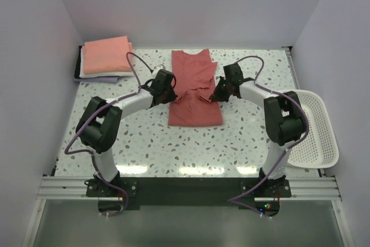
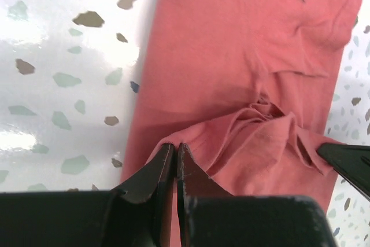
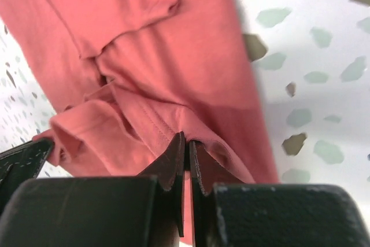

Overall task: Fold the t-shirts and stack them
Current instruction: Fold the tshirt

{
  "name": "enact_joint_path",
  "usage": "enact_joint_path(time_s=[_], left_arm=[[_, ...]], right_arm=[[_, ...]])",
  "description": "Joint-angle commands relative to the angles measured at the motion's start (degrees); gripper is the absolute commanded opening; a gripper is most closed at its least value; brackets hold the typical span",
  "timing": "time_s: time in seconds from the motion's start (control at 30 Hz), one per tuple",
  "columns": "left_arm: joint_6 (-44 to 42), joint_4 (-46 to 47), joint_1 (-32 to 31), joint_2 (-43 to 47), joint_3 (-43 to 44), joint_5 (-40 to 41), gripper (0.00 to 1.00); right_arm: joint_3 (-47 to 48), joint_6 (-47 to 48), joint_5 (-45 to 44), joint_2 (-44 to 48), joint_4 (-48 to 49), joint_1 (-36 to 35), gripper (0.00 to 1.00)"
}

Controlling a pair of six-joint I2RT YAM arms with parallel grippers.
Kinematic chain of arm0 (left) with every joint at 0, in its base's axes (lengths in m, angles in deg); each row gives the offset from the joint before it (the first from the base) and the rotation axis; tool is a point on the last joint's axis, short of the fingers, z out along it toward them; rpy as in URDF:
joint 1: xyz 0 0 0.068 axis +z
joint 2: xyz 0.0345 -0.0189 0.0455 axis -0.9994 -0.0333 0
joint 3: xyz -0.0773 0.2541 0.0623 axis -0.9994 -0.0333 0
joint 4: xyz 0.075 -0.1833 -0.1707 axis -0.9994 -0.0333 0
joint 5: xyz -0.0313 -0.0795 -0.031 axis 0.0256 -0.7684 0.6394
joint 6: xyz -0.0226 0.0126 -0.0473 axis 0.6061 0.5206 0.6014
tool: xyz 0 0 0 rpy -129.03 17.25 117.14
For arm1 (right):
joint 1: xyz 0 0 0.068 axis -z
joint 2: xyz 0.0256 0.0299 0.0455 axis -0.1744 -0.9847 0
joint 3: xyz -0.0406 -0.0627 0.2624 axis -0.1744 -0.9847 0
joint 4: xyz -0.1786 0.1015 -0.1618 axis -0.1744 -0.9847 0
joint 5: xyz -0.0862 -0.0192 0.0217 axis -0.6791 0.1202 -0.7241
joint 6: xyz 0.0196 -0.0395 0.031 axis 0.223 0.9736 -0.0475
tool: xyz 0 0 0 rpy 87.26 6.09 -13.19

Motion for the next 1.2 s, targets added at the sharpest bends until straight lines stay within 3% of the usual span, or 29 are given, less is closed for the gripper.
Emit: enact_joint_path(time_s=[0.0,0.7,0.8,0.83,0.87,0.97,1.03,1.17], left_arm=[[-1.76,3.18,2.44,-0.41,2.87,-1.75,0.0],[-5.46,5.39,6.22,-6.12,8.05,-6.85,0.0],[-5.98,5.21,6.75,-5.86,7.88,-6.94,0.14],[-6.07,5.38,6.83,-5.68,7.79,-6.94,0.21],[-6.33,5.47,7.27,-5.51,7.62,-7.12,0.37],[-7.04,5.03,8.33,-3.76,7.27,-7.12,0.59],[-7.3,5.65,8.85,-2.53,6.57,-7.29,0.65],[-6.96,7.05,8.94,0.64,3.59,-8.25,0.67]], right_arm=[[3.57,-1.17,3.33,-0.62,3.77,1.71,0.0],[6.29,-2.14,10.1,-3.96,6.32,8.48,0.0],[8.48,-1.17,12.73,-6.24,5.97,9.18,0.12],[8.93,-0.99,13.17,-6.6,5.88,9.36,0.16],[9.28,-0.56,13.7,-6.86,5.71,9.79,0.2],[10.6,0.23,13.62,-6.6,5.36,10.33,0.39],[11.65,1.11,12.92,-5.55,4.31,10.5,0.5],[10.61,3.05,9.93,-2.3,2.72,10.5,0.54]])
